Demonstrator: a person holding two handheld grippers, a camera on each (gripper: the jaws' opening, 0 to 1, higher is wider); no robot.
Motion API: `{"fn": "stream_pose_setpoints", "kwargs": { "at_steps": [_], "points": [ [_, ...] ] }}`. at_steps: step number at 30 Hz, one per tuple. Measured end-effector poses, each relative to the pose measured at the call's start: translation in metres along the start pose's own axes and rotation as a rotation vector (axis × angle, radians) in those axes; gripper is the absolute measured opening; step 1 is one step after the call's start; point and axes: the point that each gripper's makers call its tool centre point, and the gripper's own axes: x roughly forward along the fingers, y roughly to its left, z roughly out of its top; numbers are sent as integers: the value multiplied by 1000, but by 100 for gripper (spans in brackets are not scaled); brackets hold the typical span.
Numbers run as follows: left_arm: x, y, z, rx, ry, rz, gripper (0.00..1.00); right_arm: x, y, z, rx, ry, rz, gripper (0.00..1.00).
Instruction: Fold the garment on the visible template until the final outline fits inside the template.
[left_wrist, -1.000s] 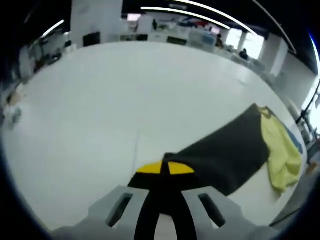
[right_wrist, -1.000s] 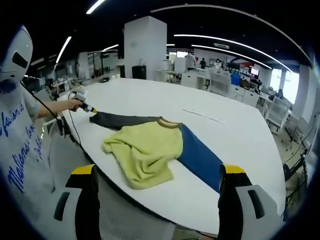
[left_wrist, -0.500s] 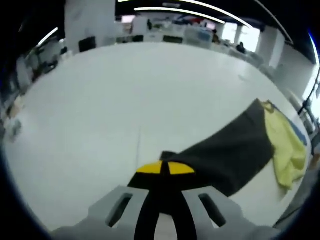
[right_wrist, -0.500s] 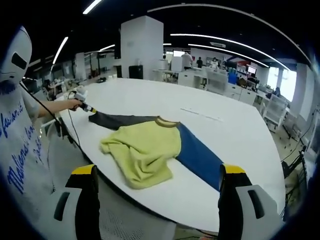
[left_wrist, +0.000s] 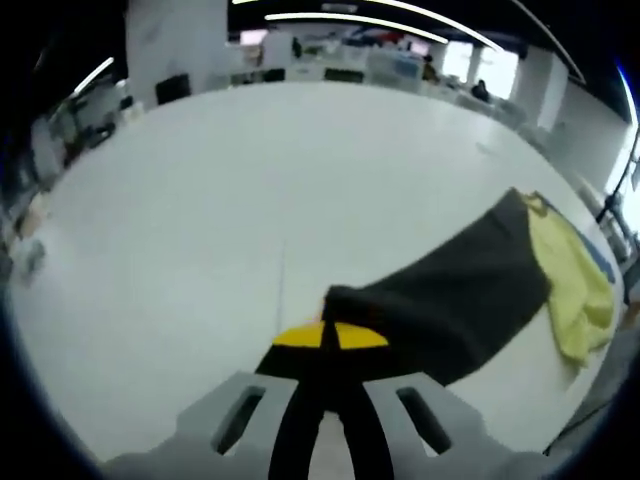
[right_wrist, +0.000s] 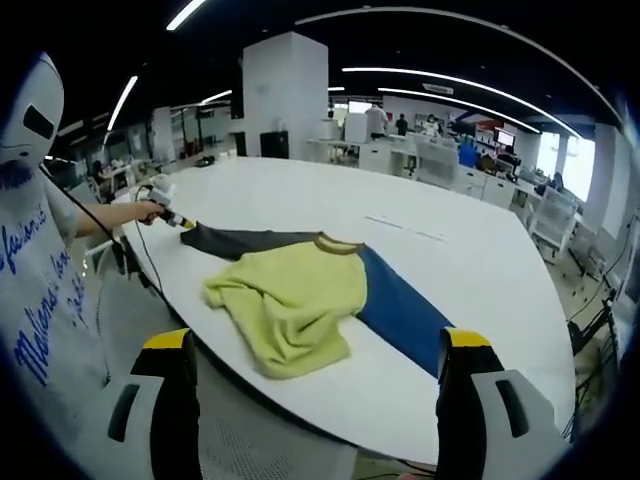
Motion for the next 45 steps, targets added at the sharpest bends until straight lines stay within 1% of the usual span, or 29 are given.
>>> {"fn": "stream_pose_setpoints", "kwargs": {
  "at_steps": [4, 7, 11, 12, 13, 17, 24, 29, 32, 33, 34, 36, 38, 41, 43, 45],
  "points": [
    [-1, 2, -6, 10, 21, 8, 0, 1, 1, 0, -5, 3, 6, 100],
    [-2, -1, -10, 5, 25, -6, 0, 1, 1, 0, -4, 3, 9, 100],
    [-1, 5, -17, 20, 43, 11, 0, 2, 1, 0, -12, 6, 13, 100],
    [-2, 5, -16, 11, 33, 8, 0, 2, 1, 0, -12, 6, 13, 100],
    [-2, 6, -16, 2, 36, 10, 0, 2, 1, 0, -11, 5, 13, 100],
    [-1, 10, -16, 15, 33, 25, 0, 2, 1, 0, -12, 5, 11, 100],
    [-2, 7, -17, 36, 32, 24, 0, 2, 2, -1, -13, 7, 13, 100],
    [-3, 6, -18, 22, 32, 26, 0, 1, 2, 0, -16, 6, 14, 100],
    [-5, 9, -19, 7, 31, 44, 0, 1, 1, 2, -21, 4, 15, 100],
    [-6, 15, -20, 26, 32, 72, 0, 1, 1, 2, -22, 4, 15, 100],
    [-7, 16, -21, 35, 33, 77, 0, 1, 1, 2, -23, 4, 16, 100],
    [-8, 15, -23, 9, 30, 68, 0, 2, 2, 3, -25, 6, 21, 100],
    [-9, 19, -24, -12, 22, 80, 0, 4, 3, 3, -29, 6, 27, 100],
    [-11, 23, -26, -14, 29, 96, 0, 5, 4, 3, -31, 6, 31, 100],
    [-12, 23, -28, -27, 24, 88, 0, 6, 4, 4, -31, 4, 34, 100],
    [-12, 20, -28, -38, 10, 64, 0, 6, 4, 4, -30, 3, 32, 100]
  ]
}}
